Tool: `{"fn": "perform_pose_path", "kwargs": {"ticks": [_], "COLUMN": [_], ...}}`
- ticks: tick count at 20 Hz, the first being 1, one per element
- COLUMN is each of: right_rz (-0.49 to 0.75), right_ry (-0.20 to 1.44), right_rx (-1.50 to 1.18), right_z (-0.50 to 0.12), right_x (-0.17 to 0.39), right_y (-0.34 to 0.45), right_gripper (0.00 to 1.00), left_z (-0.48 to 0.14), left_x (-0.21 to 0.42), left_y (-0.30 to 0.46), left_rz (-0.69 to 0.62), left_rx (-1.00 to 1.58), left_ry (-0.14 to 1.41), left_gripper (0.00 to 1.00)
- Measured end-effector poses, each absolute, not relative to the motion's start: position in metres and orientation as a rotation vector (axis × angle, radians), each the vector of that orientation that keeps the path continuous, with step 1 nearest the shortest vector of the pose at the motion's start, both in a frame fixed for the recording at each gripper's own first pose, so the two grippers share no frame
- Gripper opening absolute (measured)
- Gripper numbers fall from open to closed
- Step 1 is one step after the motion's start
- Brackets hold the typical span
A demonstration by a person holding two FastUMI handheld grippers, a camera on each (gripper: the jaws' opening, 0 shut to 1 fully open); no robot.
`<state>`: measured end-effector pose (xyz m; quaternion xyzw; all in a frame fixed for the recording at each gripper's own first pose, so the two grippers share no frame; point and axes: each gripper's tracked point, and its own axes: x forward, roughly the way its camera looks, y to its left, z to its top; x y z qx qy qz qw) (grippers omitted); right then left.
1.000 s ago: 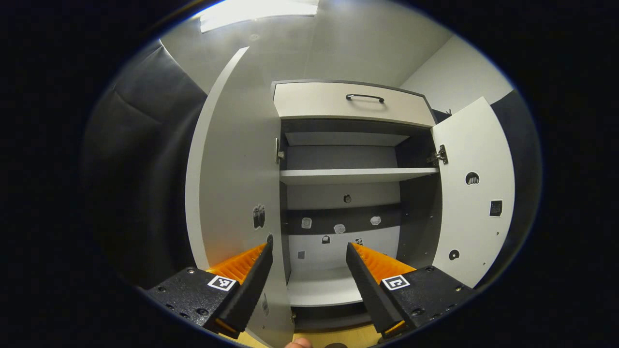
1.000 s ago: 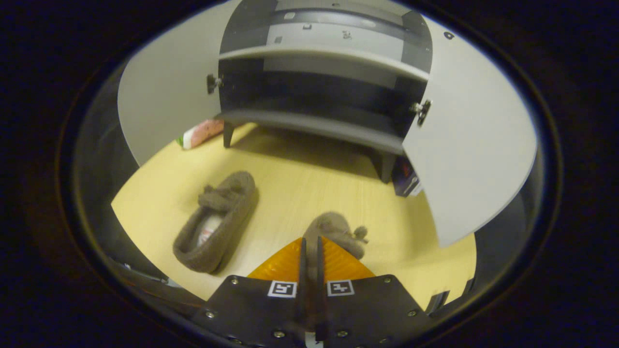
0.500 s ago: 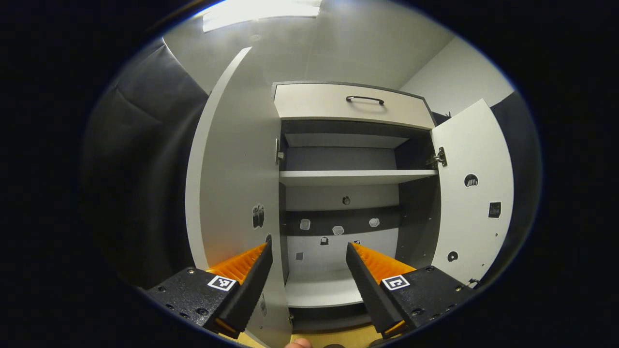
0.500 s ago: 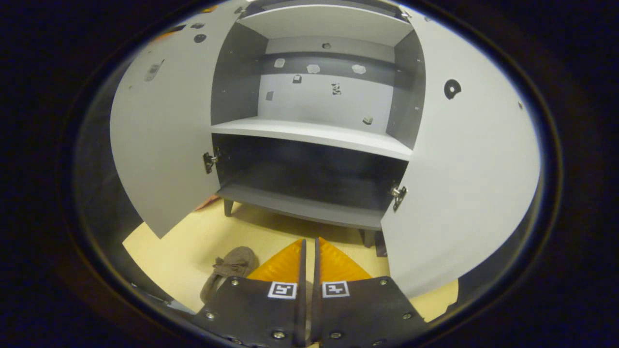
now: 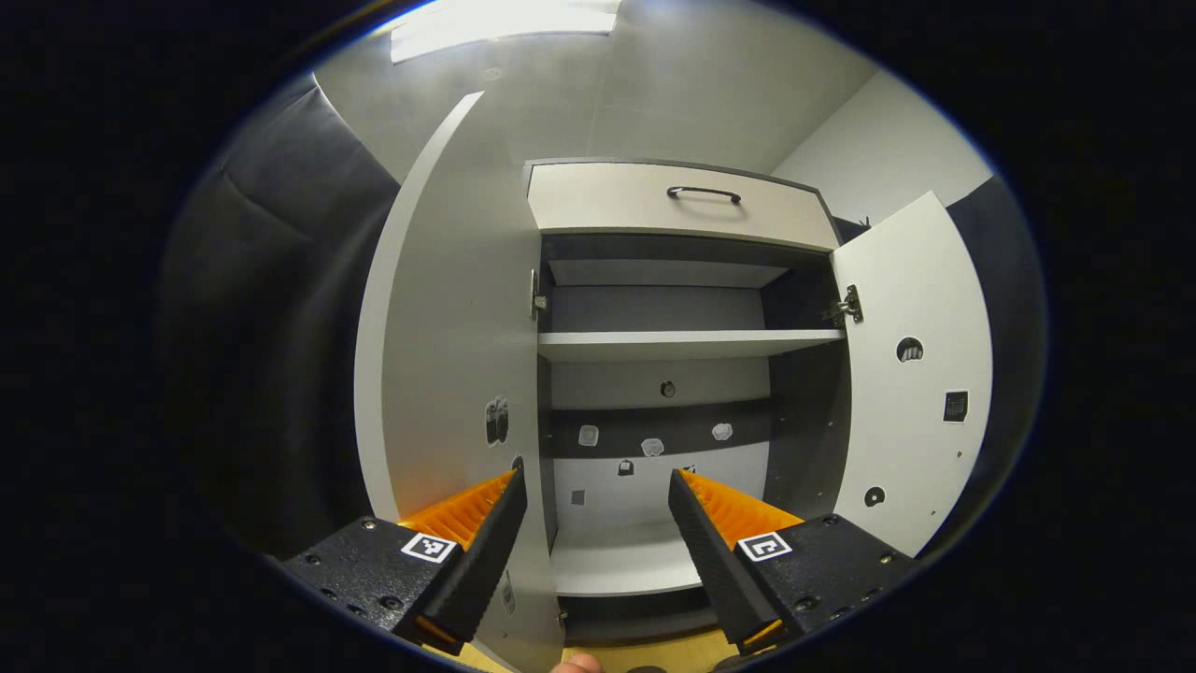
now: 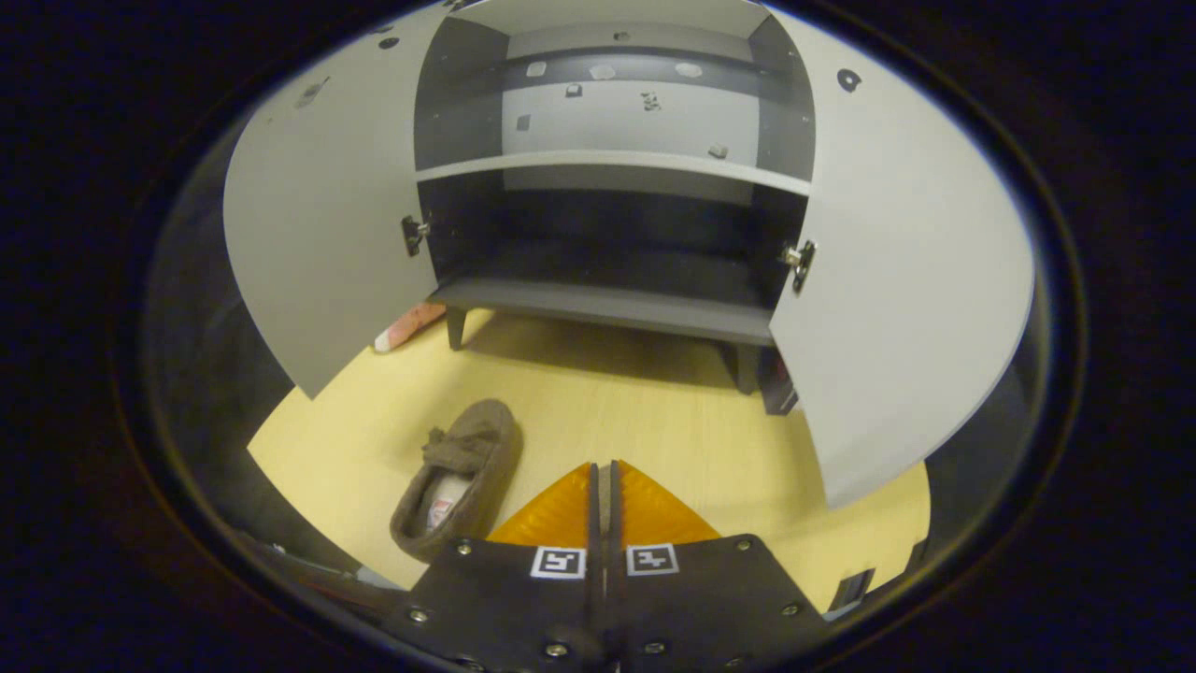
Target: Grab one shoe with the right hand and put it into the shoe cabinet, grab the other shoe with the left hand and put it into the shoe cabinet; then close the right door with the right hand and the left door with the left hand.
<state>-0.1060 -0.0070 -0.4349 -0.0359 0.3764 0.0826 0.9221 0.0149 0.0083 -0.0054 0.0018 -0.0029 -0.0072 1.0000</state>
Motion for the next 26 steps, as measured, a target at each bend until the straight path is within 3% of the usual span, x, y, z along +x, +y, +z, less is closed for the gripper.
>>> {"fn": "perform_pose_path", "kwargs": {"ticks": [2,4,5,6,13,22,23,26], "right_rz": [0.174,0.192,0.188,0.187,0.178,0.104,0.105,0.102], "right_ry": [0.838,0.904,0.923,0.945,1.062,0.989,1.009,0.967], "right_rx": [-0.064,-0.034,-0.029,-0.03,-0.006,-0.028,-0.039,-0.047], "right_z": [-0.455,-0.473,-0.479,-0.486,-0.537,-0.557,-0.56,-0.545], "right_x": [-0.122,-0.139,-0.144,-0.147,-0.165,-0.118,-0.119,-0.118], "right_y": [-0.009,-0.006,-0.008,-0.01,-0.006,-0.003,-0.003,-0.002], "right_gripper": [0.04,0.13,0.28,0.3,0.3,0.3,0.06,0.05], "left_z": [-0.006,-0.006,-0.006,-0.006,-0.008,-0.011,-0.012,-0.012], "left_x": [0.015,0.015,0.015,0.015,0.015,0.016,0.016,0.015], "left_y": [0.008,0.008,0.008,0.008,0.007,0.008,0.008,0.007], "left_rz": [-0.016,-0.018,-0.02,-0.021,-0.017,-0.017,-0.019,-0.021], "left_rx": [0.004,0.005,0.006,0.007,0.022,0.042,0.045,0.045], "left_ry": [-0.005,-0.004,-0.004,-0.003,0.0,0.011,0.012,0.011], "left_gripper": [0.94,0.94,0.94,0.94,0.94,0.94,0.94,0.94]}}
